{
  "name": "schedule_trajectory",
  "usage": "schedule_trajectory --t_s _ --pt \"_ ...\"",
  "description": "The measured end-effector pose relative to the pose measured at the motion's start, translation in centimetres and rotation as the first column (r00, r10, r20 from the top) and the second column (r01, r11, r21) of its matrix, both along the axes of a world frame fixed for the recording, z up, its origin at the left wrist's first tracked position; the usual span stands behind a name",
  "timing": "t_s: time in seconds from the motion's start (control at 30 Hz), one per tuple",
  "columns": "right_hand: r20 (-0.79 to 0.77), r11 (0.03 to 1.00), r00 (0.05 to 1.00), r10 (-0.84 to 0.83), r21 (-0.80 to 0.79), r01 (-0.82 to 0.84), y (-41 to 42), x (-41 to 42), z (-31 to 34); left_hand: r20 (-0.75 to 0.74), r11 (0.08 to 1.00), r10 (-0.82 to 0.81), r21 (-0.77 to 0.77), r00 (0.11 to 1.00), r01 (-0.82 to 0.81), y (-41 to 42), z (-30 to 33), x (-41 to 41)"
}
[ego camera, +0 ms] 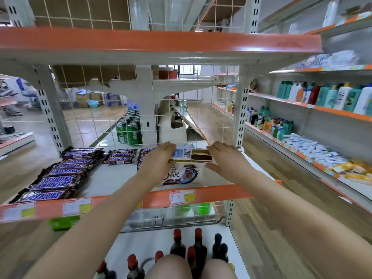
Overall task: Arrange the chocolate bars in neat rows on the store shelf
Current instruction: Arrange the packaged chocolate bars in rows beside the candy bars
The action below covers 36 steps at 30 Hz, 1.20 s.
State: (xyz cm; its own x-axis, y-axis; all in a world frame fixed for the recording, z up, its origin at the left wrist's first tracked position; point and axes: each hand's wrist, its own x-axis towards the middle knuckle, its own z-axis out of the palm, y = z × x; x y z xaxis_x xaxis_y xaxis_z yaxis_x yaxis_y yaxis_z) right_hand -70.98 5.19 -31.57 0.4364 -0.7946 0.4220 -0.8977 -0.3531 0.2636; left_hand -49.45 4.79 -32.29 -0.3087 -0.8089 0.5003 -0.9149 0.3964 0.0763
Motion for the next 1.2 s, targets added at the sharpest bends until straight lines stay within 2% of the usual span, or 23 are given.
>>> schedule_trajectory --t_s 0.3,0.33,0.37,0.4,0.47,0.53,0.57,0.63,0.8,0.9,0.97,1.0,1.07,1.13,1.2 --pt "0.002 0.999 1.0 0.02 -0.039 -0.02 0.1 -0.6 0.1 0.008 0.995 -0.056 0.078 0.998 0.055 0.5 -0.4 0.2" --pt "0.03 0.999 0.999 0.024 -0.022 -0.023 0.1 -0.6 0.0 0.005 0.997 -0.055 0.06 0.998 0.055 0.5 -0.4 0.2" --pt "0.123 0.999 0.992 0.037 0.006 -0.038 0.0 -0.7 -0.1 0.01 0.998 -0.054 0.04 0.999 0.053 0.5 -0.3 0.3" --pt "0.281 0.996 0.959 0.042 0.06 -0.062 -0.1 -0.7 -0.1 0.016 0.998 -0.055 0.024 0.998 0.054 0.5 -0.3 0.3" --pt "0.63 0.969 0.777 -0.011 0.2 -0.148 -0.1 -0.8 0.1 0.024 0.998 -0.07 0.001 0.997 0.07 0.5 -0.3 0.4" --pt "0.801 0.922 0.585 -0.126 0.313 -0.23 -0.6 -0.7 0.3 0.043 0.997 -0.075 -0.019 0.996 0.075 0.4 -0.5 0.6" --pt "0.822 0.9 0.541 -0.175 0.357 -0.251 -0.8 -0.7 0.3 0.051 0.997 -0.068 -0.021 0.996 0.069 0.3 -0.5 0.7" --pt "0.809 0.883 0.554 -0.196 0.391 -0.258 -0.9 -0.6 0.3 0.045 0.997 -0.064 -0.03 0.997 0.065 0.1 -0.7 0.8" --pt "0.861 0.911 0.505 -0.056 0.252 -0.328 -0.6 -0.2 0.4 0.019 0.99 -0.099 -0.102 0.995 0.1 0.0 -1.2 1.2" --pt "0.781 0.965 0.624 0.033 0.139 -0.224 -0.2 0.1 0.3 -0.049 0.984 -0.1 -0.152 0.994 0.092 0.0 -1.4 1.2" --pt "0.676 0.99 0.728 0.114 -0.017 -0.139 0.1 0.1 0.2 -0.204 0.99 -0.085 -0.131 0.975 0.059 0.0 -1.6 1.2" --pt "0.613 0.98 0.765 0.196 -0.15 -0.131 0.2 0.0 0.0 -0.31 0.994 -0.069 -0.103 0.948 0.038 0.0 -1.8 1.3" --pt "0.398 0.891 0.849 0.347 -0.422 -0.167 0.1 -0.6 -0.1 -0.535 1.0 -0.003 0.002 0.845 0.005 -0.2 -1.8 1.2" --pt "0.19 0.787 0.897 0.4 -0.573 -0.229 -0.2 -1.1 -0.4 -0.767 0.981 0.123 0.19 0.63 0.039 -0.2 -1.1 1.0" --pt "0.076 0.713 0.91 0.407 -0.649 -0.264 -0.2 -1.3 -0.5 -0.894 0.909 0.289 0.368 0.344 0.193 -0.1 -0.2 0.6"
